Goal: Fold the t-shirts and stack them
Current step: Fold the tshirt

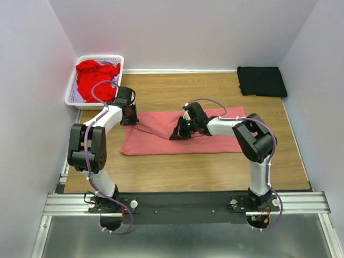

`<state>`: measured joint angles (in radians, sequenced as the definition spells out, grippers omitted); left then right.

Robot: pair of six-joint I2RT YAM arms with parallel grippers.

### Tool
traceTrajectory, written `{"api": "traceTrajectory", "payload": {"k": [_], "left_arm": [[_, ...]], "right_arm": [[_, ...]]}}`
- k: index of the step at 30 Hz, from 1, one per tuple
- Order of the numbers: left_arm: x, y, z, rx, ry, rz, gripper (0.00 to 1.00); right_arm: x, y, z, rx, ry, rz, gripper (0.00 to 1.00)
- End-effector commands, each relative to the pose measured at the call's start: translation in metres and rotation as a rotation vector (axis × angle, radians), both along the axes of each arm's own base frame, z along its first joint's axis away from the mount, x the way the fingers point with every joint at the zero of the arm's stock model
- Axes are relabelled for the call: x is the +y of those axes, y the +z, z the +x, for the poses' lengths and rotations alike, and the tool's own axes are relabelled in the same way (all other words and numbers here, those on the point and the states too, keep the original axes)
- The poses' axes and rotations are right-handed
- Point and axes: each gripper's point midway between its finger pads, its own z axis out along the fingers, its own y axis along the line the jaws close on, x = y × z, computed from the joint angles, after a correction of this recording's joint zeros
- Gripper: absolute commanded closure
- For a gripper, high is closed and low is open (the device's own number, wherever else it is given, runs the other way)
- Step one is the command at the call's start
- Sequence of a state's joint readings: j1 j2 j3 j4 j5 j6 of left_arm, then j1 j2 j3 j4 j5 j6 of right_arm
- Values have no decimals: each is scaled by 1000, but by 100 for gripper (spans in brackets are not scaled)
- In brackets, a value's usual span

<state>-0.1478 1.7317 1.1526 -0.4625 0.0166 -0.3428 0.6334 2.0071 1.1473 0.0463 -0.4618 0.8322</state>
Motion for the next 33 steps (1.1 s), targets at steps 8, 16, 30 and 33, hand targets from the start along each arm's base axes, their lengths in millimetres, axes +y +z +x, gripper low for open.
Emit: {"api": "traceTrajectory", "payload": {"k": [8,16,30,33], "left_arm": [[6,35,-3,-28,-16,19,100],[7,35,-13,-10,-23,25,100],[17,1,-29,52,3,70,78],[17,8,-26,28,15,67,52]], "right_arm": [[2,16,1,-10,36,-11,98],[2,22,-1,-7,43,-11,95],[-3,15,-5,-1,68,-46,83],[-8,28,7,-78,39,-77,73]]}}
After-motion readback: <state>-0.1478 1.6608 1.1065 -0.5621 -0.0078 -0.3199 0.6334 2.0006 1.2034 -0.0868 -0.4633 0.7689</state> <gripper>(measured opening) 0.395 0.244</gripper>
